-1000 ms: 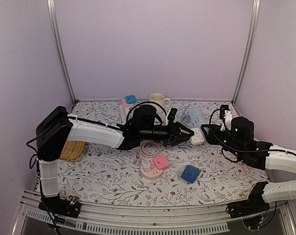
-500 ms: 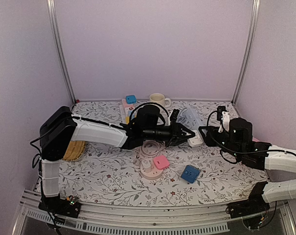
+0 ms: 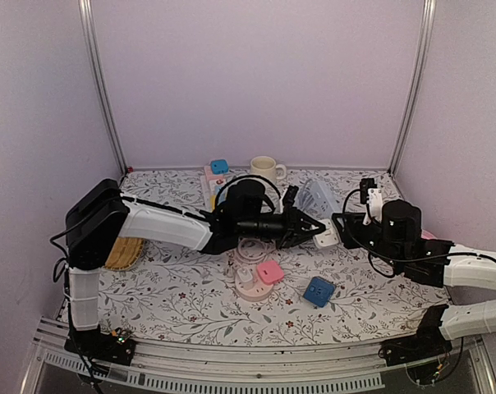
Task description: Pull the plug off the socket
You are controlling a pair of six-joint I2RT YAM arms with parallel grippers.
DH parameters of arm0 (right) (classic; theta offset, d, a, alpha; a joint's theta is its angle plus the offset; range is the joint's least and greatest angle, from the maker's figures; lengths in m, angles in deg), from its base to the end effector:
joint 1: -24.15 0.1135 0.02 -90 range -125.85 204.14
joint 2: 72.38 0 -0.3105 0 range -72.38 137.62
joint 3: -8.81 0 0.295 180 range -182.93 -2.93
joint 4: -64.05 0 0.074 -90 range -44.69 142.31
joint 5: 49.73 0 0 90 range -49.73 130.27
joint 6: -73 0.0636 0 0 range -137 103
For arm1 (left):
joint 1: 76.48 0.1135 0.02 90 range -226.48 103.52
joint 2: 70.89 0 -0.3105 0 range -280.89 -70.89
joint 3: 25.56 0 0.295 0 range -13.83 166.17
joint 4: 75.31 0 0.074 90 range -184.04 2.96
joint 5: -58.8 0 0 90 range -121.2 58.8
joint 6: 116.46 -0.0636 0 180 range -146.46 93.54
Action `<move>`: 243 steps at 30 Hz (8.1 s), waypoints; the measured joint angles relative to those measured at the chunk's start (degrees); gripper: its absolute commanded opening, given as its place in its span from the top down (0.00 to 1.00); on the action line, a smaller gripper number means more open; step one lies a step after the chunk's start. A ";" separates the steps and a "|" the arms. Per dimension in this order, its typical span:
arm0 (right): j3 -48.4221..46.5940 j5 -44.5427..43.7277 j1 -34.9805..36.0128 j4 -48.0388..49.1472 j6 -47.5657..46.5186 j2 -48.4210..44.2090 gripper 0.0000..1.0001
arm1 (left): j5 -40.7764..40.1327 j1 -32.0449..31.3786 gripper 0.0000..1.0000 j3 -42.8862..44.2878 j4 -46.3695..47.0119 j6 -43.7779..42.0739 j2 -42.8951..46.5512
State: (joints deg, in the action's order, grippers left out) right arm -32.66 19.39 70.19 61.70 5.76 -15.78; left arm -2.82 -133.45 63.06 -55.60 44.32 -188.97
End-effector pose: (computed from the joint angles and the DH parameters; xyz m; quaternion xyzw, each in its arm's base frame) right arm 0.1976 0.1722 0.2556 -0.0550 0.7983 0.2081 0.5625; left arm 0.2750 -0.4785 0.2204 0.0677 0.7549 -0.6435 0.1068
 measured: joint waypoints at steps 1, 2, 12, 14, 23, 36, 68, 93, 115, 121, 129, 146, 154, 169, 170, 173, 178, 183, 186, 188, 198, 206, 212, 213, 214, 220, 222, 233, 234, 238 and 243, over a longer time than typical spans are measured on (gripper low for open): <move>0.00 -0.24 0.17 0.02 -0.52 -0.02 0.98 | -0.07 0.00 1.00 -0.42 0.48 0.02 0.13; 0.00 -0.33 0.26 0.02 -0.94 -0.07 0.98 | -0.11 -0.02 1.00 -0.81 0.87 0.04 0.33; 0.04 -9.27 -2.67 -2.89 -4.59 -1.62 0.98 | 1.44 0.42 1.00 -5.84 0.63 -0.11 4.85; 0.04 -9.84 -2.71 -3.89 -4.35 -2.25 0.98 | 1.36 0.44 1.00 -6.54 0.13 -0.92 6.14; 1.18 -8.04 -2.97 -13.75 5.01 -7.54 0.98 | -2.47 1.09 1.00 -11.45 -6.82 -8.37 15.58; 12.63 5.55 -2.99 -18.88 25.83 -9.97 0.87 | -13.88 1.29 1.00 -23.32 -18.97 -19.56 31.34; 1.11 14.08 -2.03 -22.14 22.71 -5.22 0.01 | -33.16 7.41 0.99 -56.61 -44.92 -16.35 61.61; -1.84 12.57 1.22 -15.41 20.92 -0.70 0.01 | -41.64 12.04 0.07 -56.11 -56.87 -9.94 72.65; -2.71 16.68 1.22 -11.41 19.32 2.23 0.01 | -49.99 -12.37 0.08 -29.75 -56.08 -15.37 37.90; -10.25 24.59 1.66 -7.89 16.65 17.44 0.00 | -49.05 -12.83 0.08 -29.18 -54.23 -16.06 35.36; -16.24 30.40 2.34 -3.58 15.08 32.94 0.01 | -48.61 -12.90 0.07 -29.40 -53.05 -16.15 35.23; -17.18 43.10 2.34 3.56 17.81 44.00 0.20 | -48.76 -12.90 0.07 -30.97 -51.52 -16.15 37.31; -16.22 47.32 2.34 8.61 22.34 46.58 0.37 | -48.43 -12.90 0.08 -30.99 -50.18 -16.15 37.59; -15.30 50.58 2.34 14.32 27.87 46.64 0.85 | -42.25 -10.05 0.10 -34.77 -45.11 -16.48 38.95; -15.30 50.66 2.34 14.38 27.93 46.64 0.89 | -41.62 -9.25 0.11 -35.01 -44.94 -16.76 39.15; -15.28 50.84 2.34 14.36 28.96 46.64 0.96 | -38.47 -5.44 0.13 -35.21 -44.19 -18.05 39.93; -15.28 50.97 2.34 14.25 29.18 46.40 0.97 | -33.66 -0.39 0.17 -35.32 -42.38 -19.93 41.83; -14.99 48.85 2.73 13.49 30.18 43.36 0.97 | -29.42 -0.31 0.18 -35.30 -41.44 -20.63 41.99; -14.97 45.18 4.07 12.55 30.34 39.82 0.97 | -27.63 -0.55 0.19 -35.15 -41.05 -20.57 41.99; -15.26 41.64 5.64 10.95 30.12 37.62 0.97 | -27.30 -0.79 0.21 -34.93 -40.65 -20.33 41.99; -23.26 16.81 17.03 -0.85 24.94 35.17 0.97 | -29.27 -1.01 0.46 -32.94 -38.12 -17.81 41.53; -26.27 7.63 19.61 -6.01 21.59 34.88 0.97 | -34.64 -1.11 0.58 -32.44 -38.23 -15.85 38.80; -27.30 5.79 20.41 -6.60 20.28 34.88 0.97 | -36.68 -1.25 0.70 -31.78 -38.14 -15.63 37.31; -27.32 5.81 20.41 -6.51 20.11 34.88 0.97 | -36.87 -1.27 0.73 -31.78 -38.07 -15.69 37.24; -27.32 5.90 20.41 -6.51 19.93 34.88 0.97 | -37.05 -1.29 0.76 -31.78 -37.99 -15.58 37.18; -27.30 6.67 20.28 -6.32 19.74 34.91 0.98 | -37.86 -1.33 0.87 -31.71 -36.44 -15.54 36.63; -26.80 7.48 19.96 -5.27 19.67 34.84 0.98 | -37.88 -1.33 0.90 -31.82 -36.02 -15.56 36.61; -18.78 18.56 16.09 8.46 19.71 31.15 0.98 | -36.79 -1.36 1.00 -35.17 -29.70 -16.33 39.39; -18.45 19.23 15.78 9.55 19.69 31.04 0.98 | -36.87 -1.36 1.00 -35.30 -29.33 -16.39 39.69; -17.57 21.77 15.04 12.11 19.61 30.97 0.98 | -37.27 -1.36 1.00 -35.69 -28.35 -16.37 39.95; -17.42 24.37 14.38 13.38 19.06 30.97 0.98 | -37.33 -1.36 1.00 -37.05 -26.56 -16.37 40.85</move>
State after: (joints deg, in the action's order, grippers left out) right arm -50.08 43.76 84.57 75.08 24.82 15.19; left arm -40.15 -134.80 26.01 -82.16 27.95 -148.12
